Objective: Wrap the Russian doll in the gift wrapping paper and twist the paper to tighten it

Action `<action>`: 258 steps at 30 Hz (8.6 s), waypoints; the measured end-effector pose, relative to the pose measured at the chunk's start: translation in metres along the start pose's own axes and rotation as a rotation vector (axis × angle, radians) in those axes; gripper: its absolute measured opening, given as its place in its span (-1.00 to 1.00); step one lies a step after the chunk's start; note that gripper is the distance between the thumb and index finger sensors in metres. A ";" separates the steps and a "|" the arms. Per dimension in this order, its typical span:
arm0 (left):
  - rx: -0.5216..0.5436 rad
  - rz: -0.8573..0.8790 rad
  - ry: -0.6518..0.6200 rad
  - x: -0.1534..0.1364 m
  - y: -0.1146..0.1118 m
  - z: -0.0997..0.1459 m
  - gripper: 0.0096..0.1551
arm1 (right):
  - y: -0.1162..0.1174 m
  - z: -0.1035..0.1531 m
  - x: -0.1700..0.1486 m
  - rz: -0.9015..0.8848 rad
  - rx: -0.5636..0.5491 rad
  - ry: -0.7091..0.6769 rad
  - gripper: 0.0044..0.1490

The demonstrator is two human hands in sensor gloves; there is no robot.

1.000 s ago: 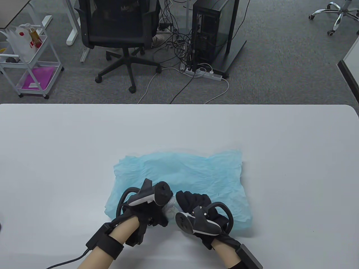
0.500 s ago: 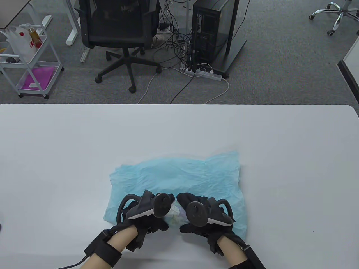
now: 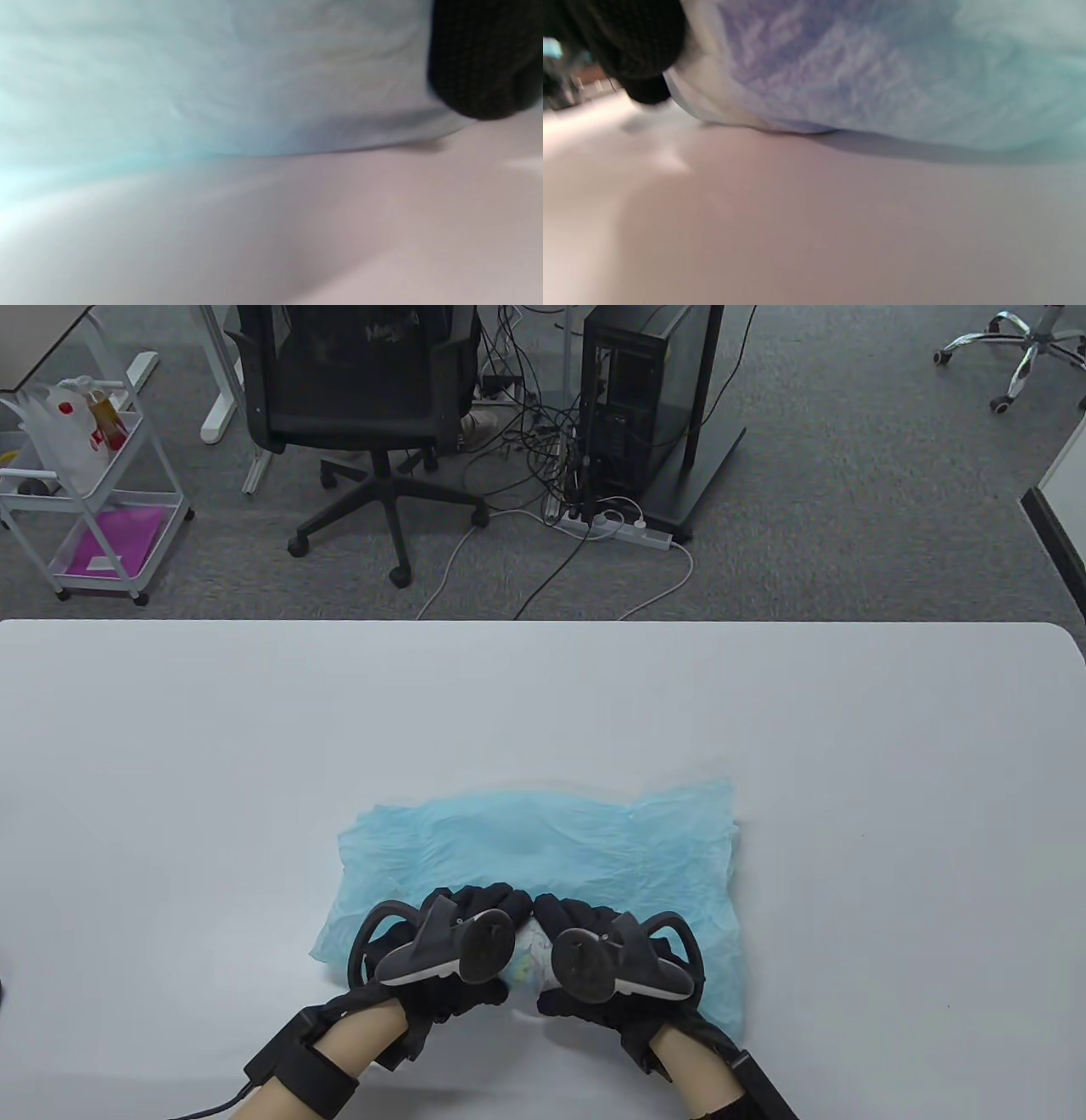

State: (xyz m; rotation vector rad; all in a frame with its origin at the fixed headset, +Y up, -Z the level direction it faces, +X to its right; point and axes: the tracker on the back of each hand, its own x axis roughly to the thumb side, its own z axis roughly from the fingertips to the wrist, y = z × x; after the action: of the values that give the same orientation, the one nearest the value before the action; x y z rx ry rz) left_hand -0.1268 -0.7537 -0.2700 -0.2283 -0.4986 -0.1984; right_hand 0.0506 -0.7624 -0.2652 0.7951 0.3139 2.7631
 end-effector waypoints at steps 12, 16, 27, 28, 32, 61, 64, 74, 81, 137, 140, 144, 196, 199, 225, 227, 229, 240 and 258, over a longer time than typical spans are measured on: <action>-0.166 0.324 -0.048 -0.015 -0.008 -0.011 0.26 | -0.012 0.019 0.028 0.305 -0.102 -0.104 0.21; -0.168 0.283 -0.052 -0.014 -0.007 -0.010 0.26 | 0.000 0.014 0.040 0.468 -0.072 -0.080 0.34; 0.016 -0.049 -0.012 0.006 0.001 0.004 0.34 | -0.006 0.006 0.007 0.050 -0.004 -0.026 0.35; 0.021 -0.035 -0.009 0.007 0.001 0.003 0.32 | -0.006 0.007 0.005 0.020 0.010 -0.028 0.34; -0.010 0.065 -0.017 0.005 0.001 0.000 0.25 | -0.006 0.011 0.006 0.060 0.002 -0.052 0.33; -0.048 0.043 0.017 0.004 -0.002 -0.004 0.25 | -0.012 0.019 0.009 0.079 -0.124 -0.030 0.17; -0.123 0.280 0.006 -0.011 -0.009 -0.009 0.24 | -0.016 0.025 0.024 0.314 -0.218 -0.038 0.02; -0.055 0.149 0.018 -0.007 -0.008 -0.003 0.27 | -0.006 0.014 0.025 0.278 -0.139 0.001 0.26; 0.086 -0.164 0.033 0.019 0.001 0.007 0.35 | -0.006 0.012 -0.005 -0.048 -0.064 0.019 0.26; -0.105 0.260 -0.075 -0.001 -0.004 -0.001 0.23 | -0.005 0.014 0.027 0.359 -0.026 -0.079 0.36; -0.059 0.220 -0.065 0.001 0.001 0.002 0.23 | -0.006 0.013 0.023 0.313 -0.023 -0.063 0.35; 0.056 0.067 -0.035 0.009 0.012 0.011 0.22 | -0.007 0.011 0.012 0.216 -0.013 -0.037 0.35; -0.140 0.273 -0.070 -0.001 -0.006 -0.005 0.25 | -0.006 0.018 0.029 0.375 -0.033 -0.119 0.28; -0.130 0.267 -0.064 -0.002 -0.007 -0.004 0.25 | -0.002 0.017 0.031 0.438 -0.060 -0.091 0.32; 0.054 -0.030 -0.019 0.018 -0.003 0.008 0.30 | -0.010 0.012 0.011 0.206 -0.036 -0.053 0.32; 0.101 -0.138 0.005 0.024 -0.001 0.010 0.33 | -0.010 0.011 0.005 0.152 -0.023 -0.045 0.32; 0.116 -0.175 0.013 0.028 0.000 0.011 0.36 | -0.010 0.011 -0.002 0.082 -0.006 -0.047 0.32; -0.012 0.086 -0.016 0.013 0.000 0.001 0.29 | -0.013 0.021 0.015 0.235 -0.064 -0.105 0.25; -0.279 0.526 -0.079 -0.028 -0.009 -0.018 0.26 | 0.024 0.022 0.059 0.763 -0.217 -0.068 0.55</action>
State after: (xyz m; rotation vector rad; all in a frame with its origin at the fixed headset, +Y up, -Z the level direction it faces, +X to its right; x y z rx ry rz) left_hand -0.1447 -0.7634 -0.2975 -0.6312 -0.4719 0.2575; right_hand 0.0102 -0.7647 -0.2119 1.1245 -0.3868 3.3504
